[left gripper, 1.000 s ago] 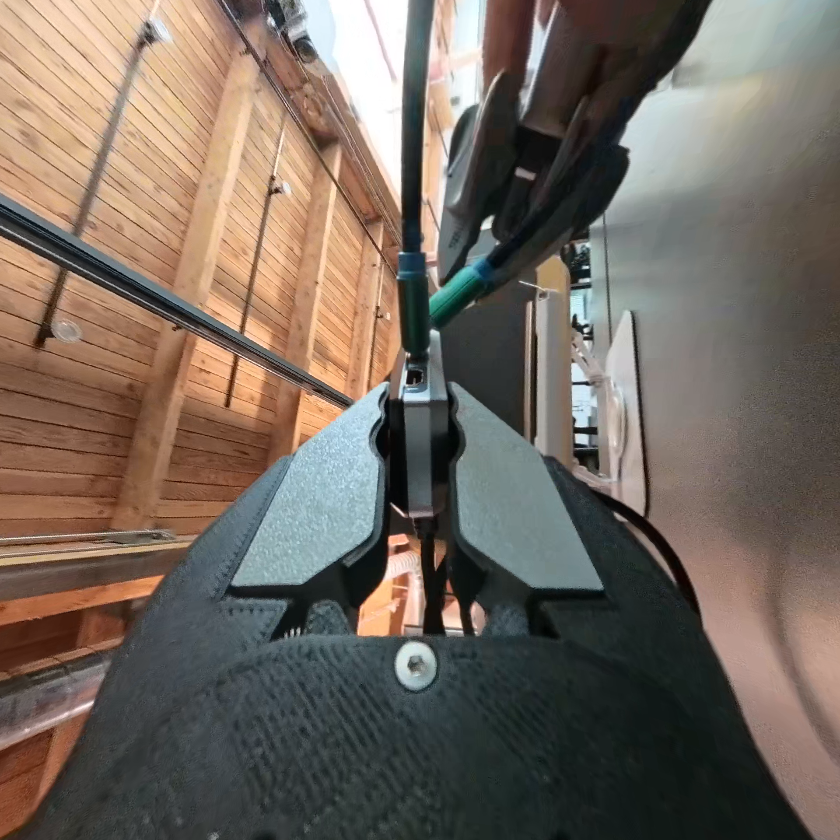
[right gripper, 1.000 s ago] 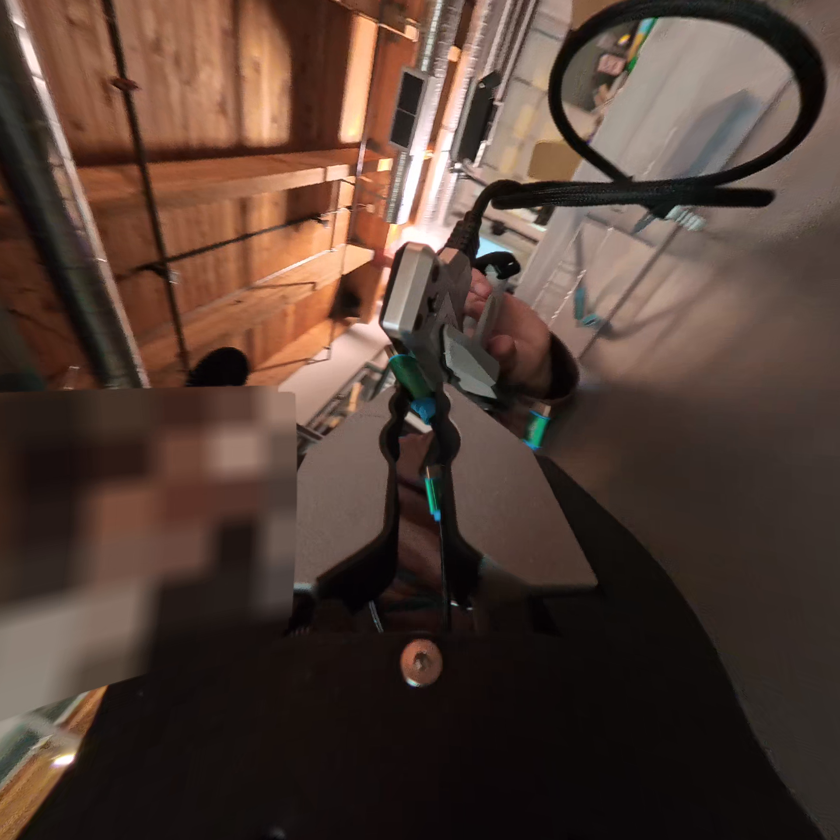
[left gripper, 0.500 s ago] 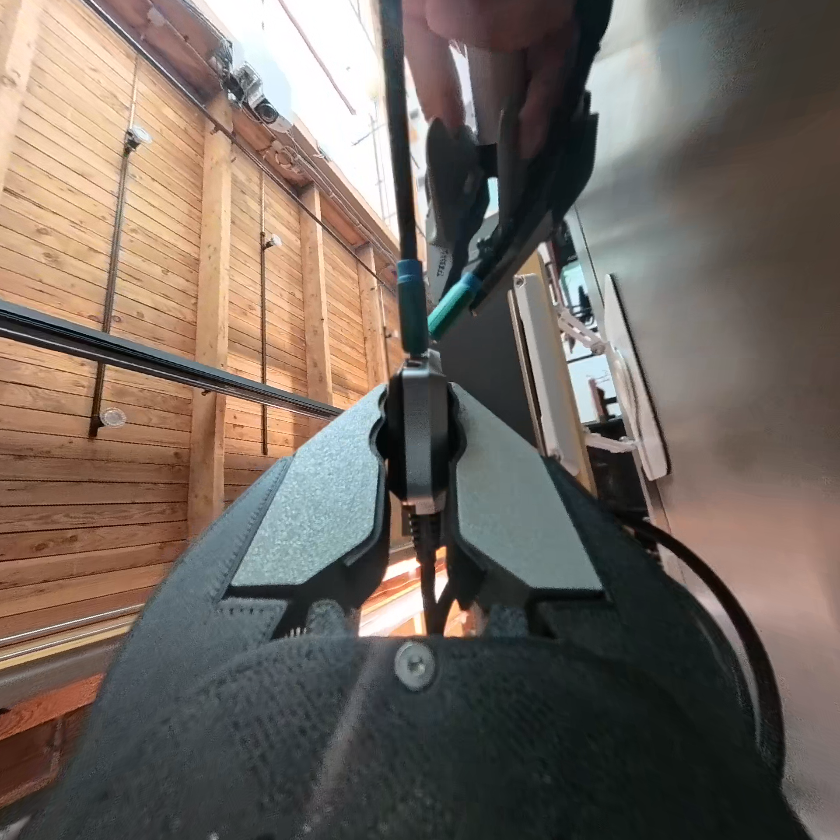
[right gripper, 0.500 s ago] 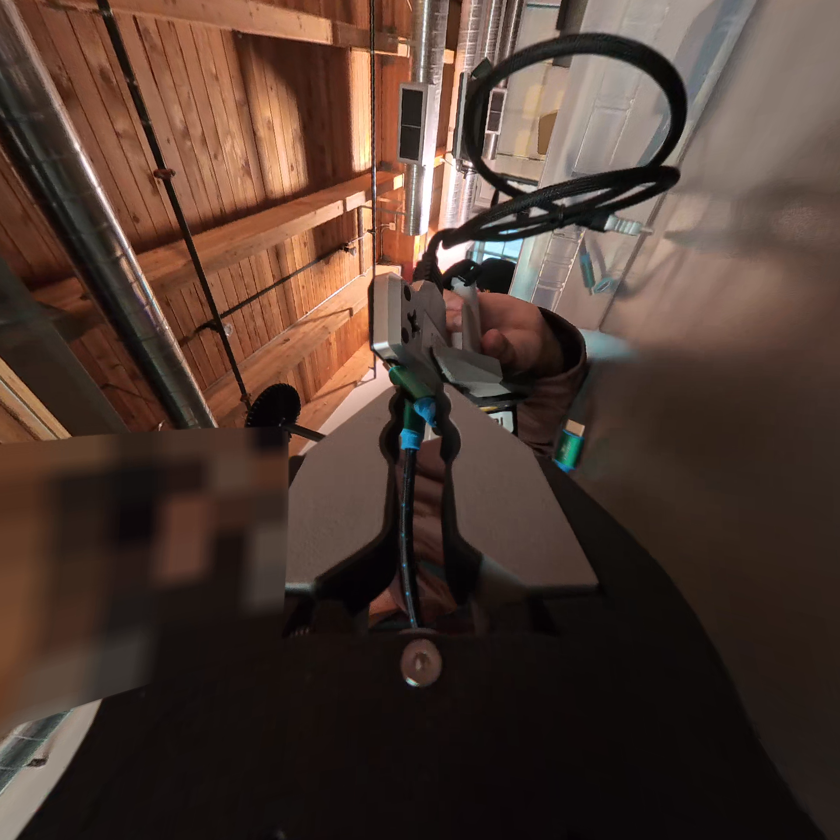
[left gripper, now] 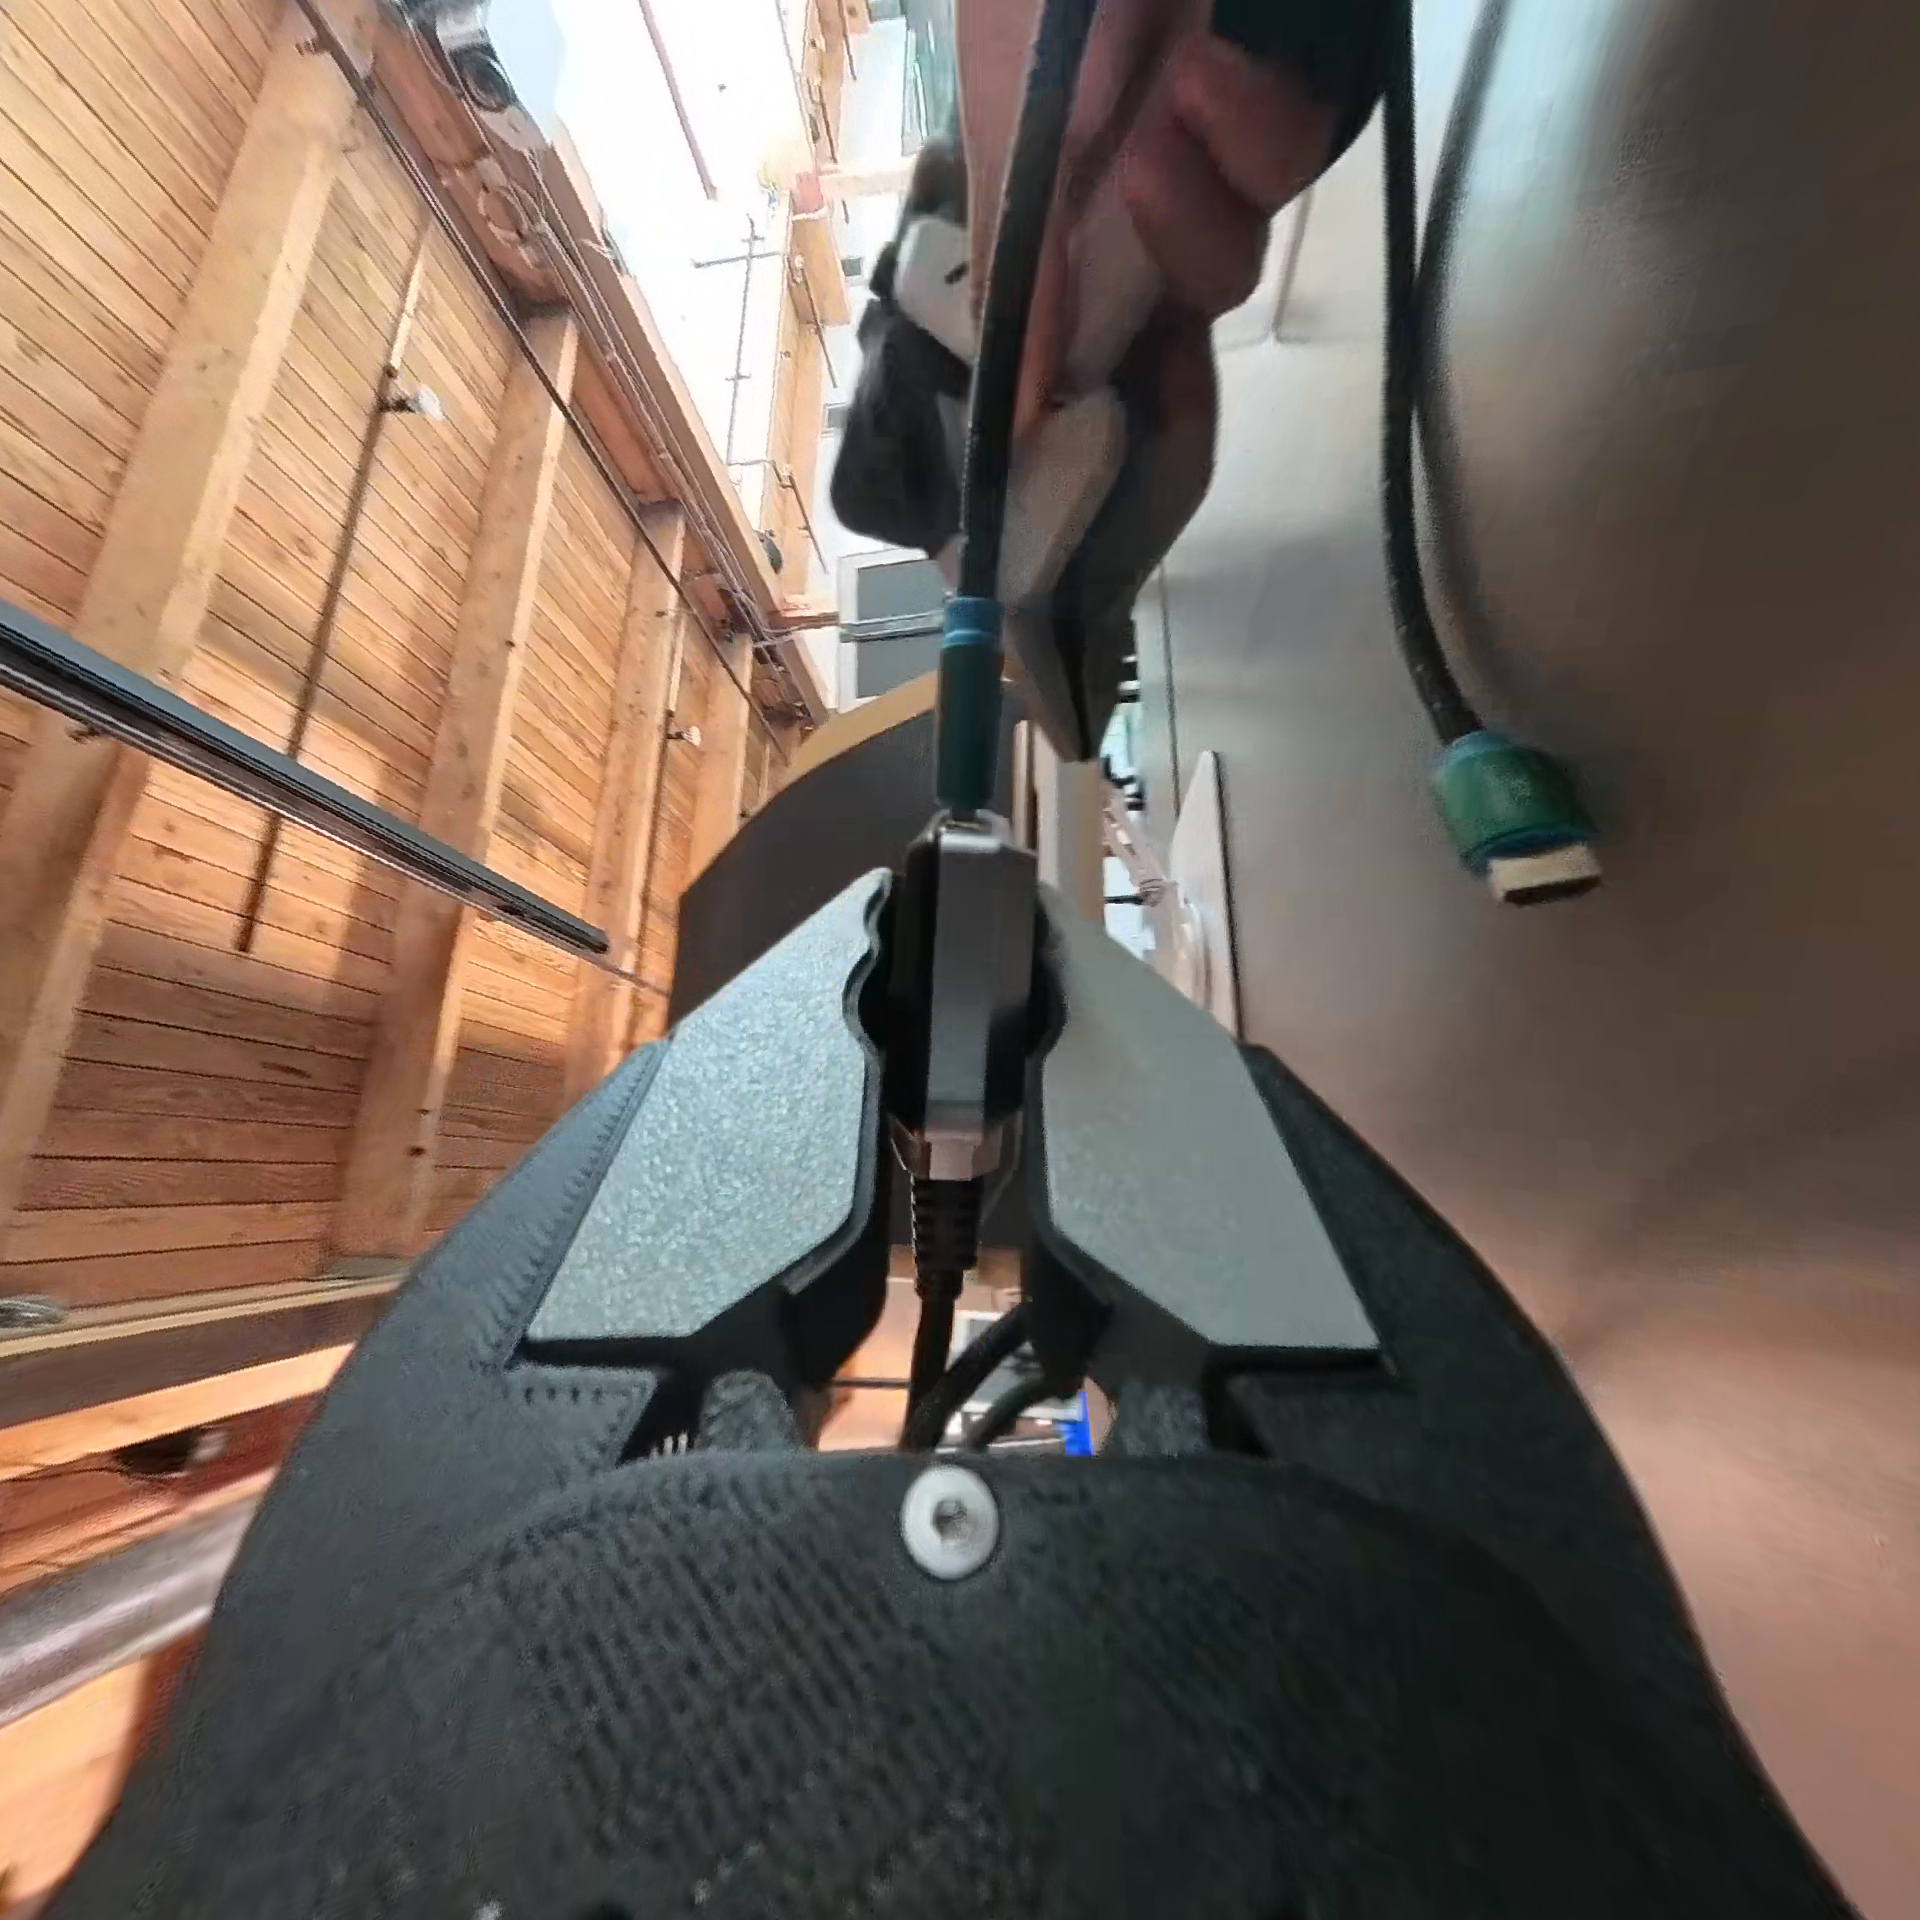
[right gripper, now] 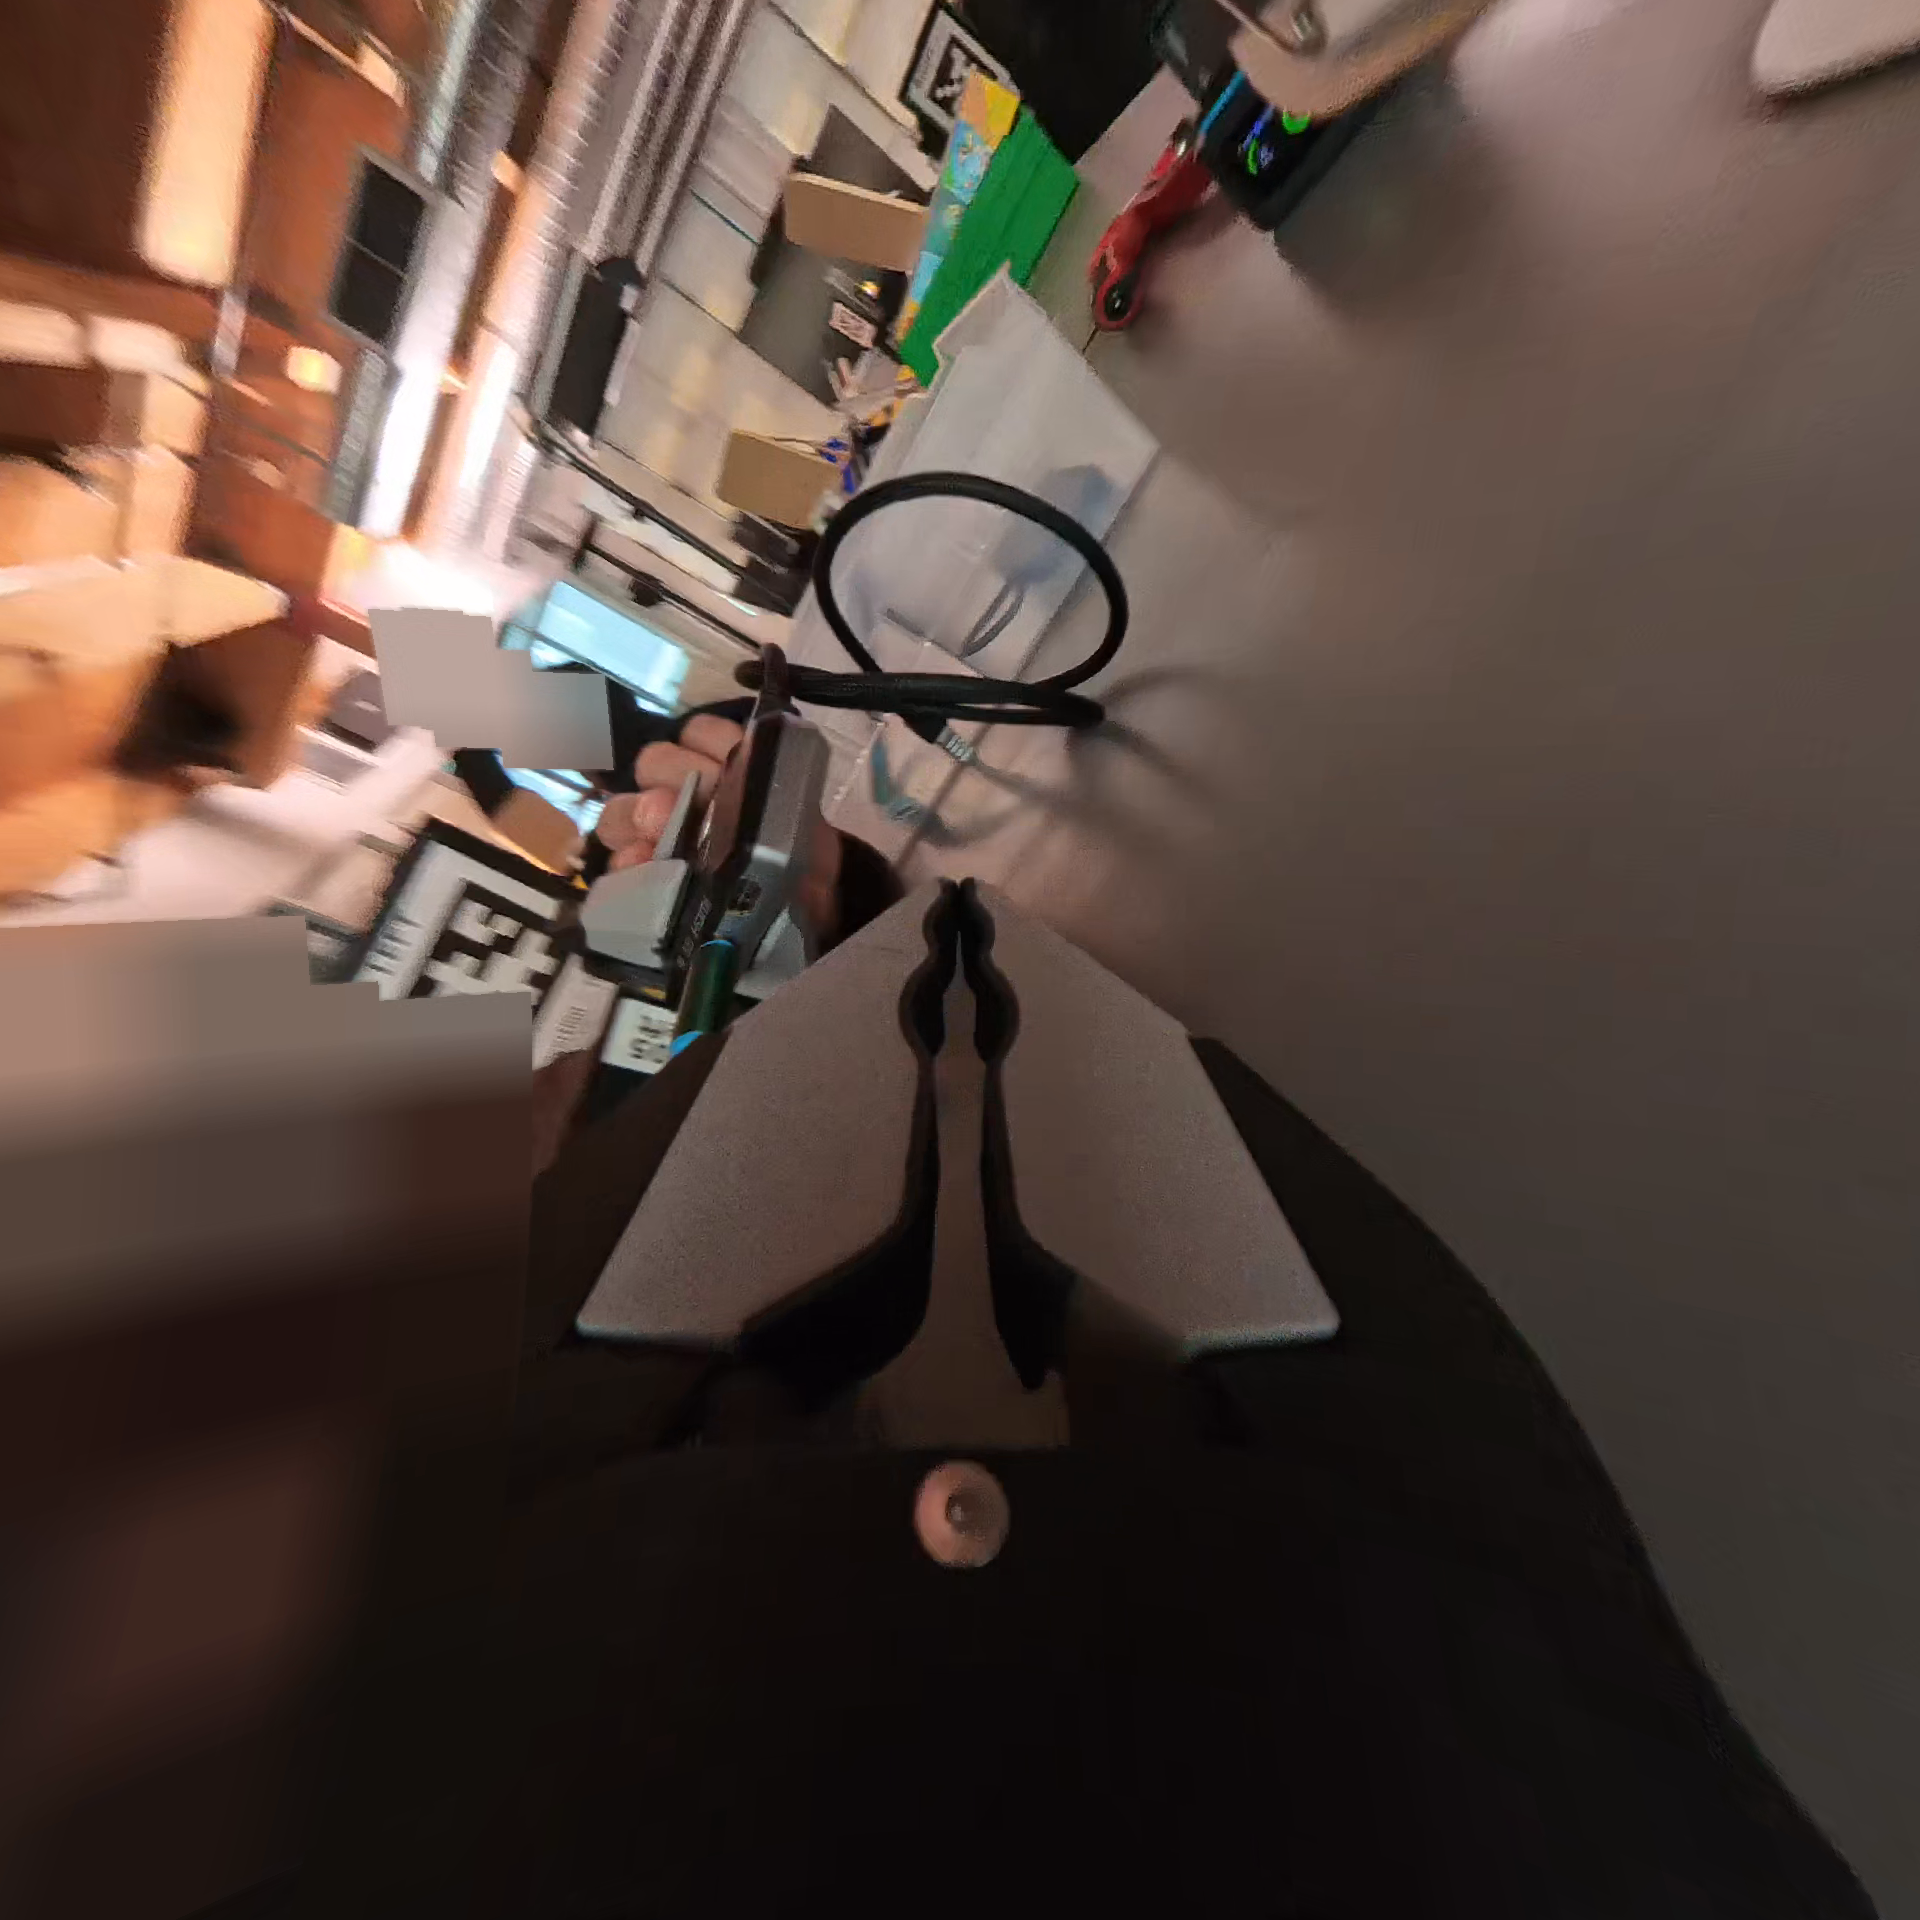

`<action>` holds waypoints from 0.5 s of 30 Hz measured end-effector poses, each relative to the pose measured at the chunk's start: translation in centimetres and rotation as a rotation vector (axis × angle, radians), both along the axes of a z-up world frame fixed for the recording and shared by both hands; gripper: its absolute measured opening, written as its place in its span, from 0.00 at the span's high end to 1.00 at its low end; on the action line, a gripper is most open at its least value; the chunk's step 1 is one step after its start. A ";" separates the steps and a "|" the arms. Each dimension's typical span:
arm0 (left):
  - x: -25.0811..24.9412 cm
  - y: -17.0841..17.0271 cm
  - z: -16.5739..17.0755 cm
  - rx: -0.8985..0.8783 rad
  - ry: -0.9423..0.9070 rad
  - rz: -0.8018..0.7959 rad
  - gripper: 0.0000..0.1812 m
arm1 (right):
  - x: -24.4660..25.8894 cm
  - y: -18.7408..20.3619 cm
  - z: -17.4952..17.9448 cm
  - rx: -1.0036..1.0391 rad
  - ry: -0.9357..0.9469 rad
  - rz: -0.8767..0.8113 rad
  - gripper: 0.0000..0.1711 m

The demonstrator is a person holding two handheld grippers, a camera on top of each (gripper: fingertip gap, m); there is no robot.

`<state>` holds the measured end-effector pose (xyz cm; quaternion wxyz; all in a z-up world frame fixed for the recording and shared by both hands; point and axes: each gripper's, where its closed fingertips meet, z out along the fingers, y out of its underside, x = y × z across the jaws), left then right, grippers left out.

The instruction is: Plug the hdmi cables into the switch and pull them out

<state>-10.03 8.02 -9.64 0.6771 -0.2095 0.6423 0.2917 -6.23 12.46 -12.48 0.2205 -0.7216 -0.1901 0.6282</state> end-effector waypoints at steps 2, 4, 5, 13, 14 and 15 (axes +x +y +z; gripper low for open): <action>0.0 0.2 -0.4 -0.078 -0.023 -0.003 0.89 | -0.3 -0.3 1.1 0.140 -0.040 0.001 1.00; -0.1 0.6 -0.8 -0.132 -0.043 -0.005 0.89 | -0.5 -0.8 2.2 0.285 -0.079 -0.001 1.00; -0.1 0.7 -1.0 -0.142 -0.044 -0.004 0.89 | -0.5 -1.0 2.6 0.361 -0.106 -0.006 0.99; 0.2 0.1 -1.6 -0.164 -0.036 -0.046 0.89 | 0.8 -3.5 4.5 0.684 -0.259 -0.069 0.82; 0.0 -0.3 -1.1 -0.173 -0.059 -0.057 0.89 | 1.3 -4.3 4.4 0.712 -0.297 -0.088 0.81; -0.2 -0.6 -0.3 -0.180 -0.090 -0.075 0.89 | 2.0 -5.0 4.2 0.755 -0.354 -0.109 0.80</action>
